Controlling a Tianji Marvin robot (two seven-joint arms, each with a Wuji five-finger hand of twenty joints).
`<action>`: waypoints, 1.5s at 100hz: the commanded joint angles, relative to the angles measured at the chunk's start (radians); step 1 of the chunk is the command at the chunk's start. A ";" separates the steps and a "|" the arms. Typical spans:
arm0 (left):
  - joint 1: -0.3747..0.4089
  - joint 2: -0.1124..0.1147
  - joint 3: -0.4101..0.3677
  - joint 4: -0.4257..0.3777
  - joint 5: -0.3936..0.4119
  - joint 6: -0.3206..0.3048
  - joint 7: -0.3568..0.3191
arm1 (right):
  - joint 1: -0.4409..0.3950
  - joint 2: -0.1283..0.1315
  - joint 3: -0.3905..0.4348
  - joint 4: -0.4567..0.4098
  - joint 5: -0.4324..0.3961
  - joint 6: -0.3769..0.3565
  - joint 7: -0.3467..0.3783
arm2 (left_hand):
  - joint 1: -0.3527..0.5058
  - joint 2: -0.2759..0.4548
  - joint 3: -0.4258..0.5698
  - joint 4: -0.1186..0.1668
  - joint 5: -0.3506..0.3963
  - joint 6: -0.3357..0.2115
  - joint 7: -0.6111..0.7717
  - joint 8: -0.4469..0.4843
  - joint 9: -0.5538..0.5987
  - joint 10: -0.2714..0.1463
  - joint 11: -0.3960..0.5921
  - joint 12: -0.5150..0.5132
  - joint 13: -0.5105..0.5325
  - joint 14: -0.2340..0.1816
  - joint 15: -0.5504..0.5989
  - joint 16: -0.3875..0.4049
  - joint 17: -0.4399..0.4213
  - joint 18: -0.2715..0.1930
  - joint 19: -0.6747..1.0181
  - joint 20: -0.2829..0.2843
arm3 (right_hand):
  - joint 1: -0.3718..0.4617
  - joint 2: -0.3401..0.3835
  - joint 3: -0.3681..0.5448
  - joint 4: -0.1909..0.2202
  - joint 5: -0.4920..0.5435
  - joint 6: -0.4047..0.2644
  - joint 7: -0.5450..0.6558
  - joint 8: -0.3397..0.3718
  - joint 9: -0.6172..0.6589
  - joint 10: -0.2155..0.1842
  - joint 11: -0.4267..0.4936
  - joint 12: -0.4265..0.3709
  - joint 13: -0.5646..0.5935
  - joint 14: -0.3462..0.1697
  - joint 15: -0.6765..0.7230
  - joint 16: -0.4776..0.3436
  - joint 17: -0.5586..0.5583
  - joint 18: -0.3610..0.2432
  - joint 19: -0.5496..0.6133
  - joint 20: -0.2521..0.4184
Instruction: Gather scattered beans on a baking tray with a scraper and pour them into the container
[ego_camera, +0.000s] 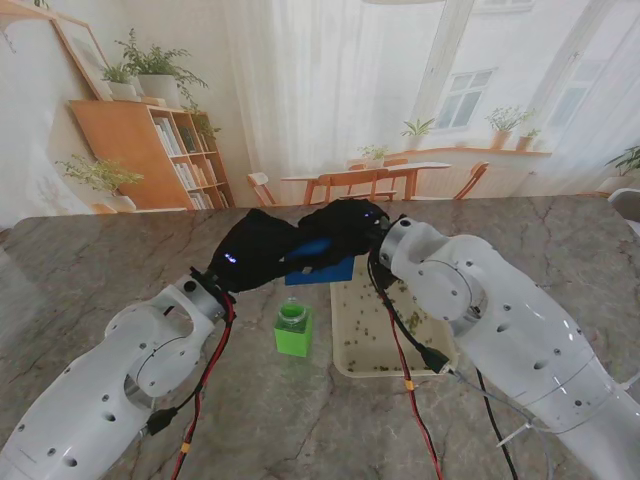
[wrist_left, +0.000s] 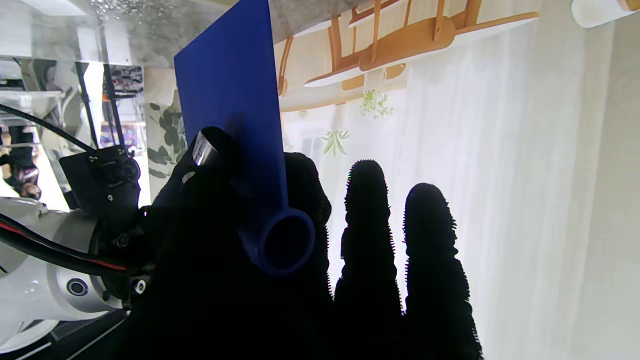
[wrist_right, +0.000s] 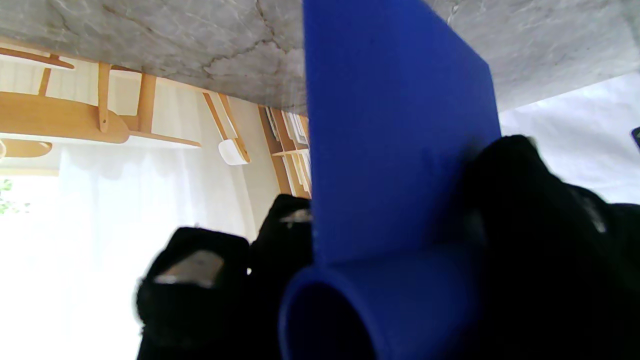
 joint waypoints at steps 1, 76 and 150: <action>0.006 0.002 -0.008 0.001 -0.001 0.016 0.004 | -0.018 -0.005 0.005 0.004 0.000 -0.004 -0.005 | 0.010 0.018 0.014 0.091 -0.041 0.086 -0.052 -0.023 -0.070 0.106 -0.182 -0.063 -0.021 0.002 -0.013 0.001 -0.022 0.017 -0.020 -0.010 | 0.092 0.248 0.007 0.038 0.134 -0.165 0.095 0.085 0.153 -0.072 0.077 -0.015 0.068 -0.269 0.145 0.056 0.048 -0.039 0.103 0.014; 0.206 0.000 -0.210 -0.111 0.114 0.199 0.057 | -0.105 0.001 0.092 -0.034 -0.142 -0.021 -0.084 | 0.014 0.042 0.011 0.094 -0.109 0.132 -0.130 -0.052 -0.190 0.144 -0.269 -0.131 -0.150 0.057 -0.113 -0.111 -0.146 0.073 -0.103 -0.082 | 0.092 0.182 0.142 0.044 0.107 -0.093 0.073 0.120 0.063 -0.042 0.008 -0.042 0.067 -0.170 0.044 -0.032 0.021 0.042 -0.011 -0.052; 0.317 -0.025 -0.187 -0.039 0.025 0.359 0.184 | -0.200 0.036 0.264 -0.021 -0.332 -0.194 -0.090 | -0.001 0.043 0.012 0.095 -0.073 0.129 -0.125 -0.071 -0.170 0.149 -0.283 -0.159 -0.133 0.070 -0.124 -0.136 -0.157 0.106 -0.116 -0.101 | 0.077 0.087 0.177 -0.019 -0.092 -0.135 0.010 0.046 -0.047 -0.167 0.109 0.050 0.069 -0.271 0.038 -0.034 0.012 -0.037 -0.078 -0.021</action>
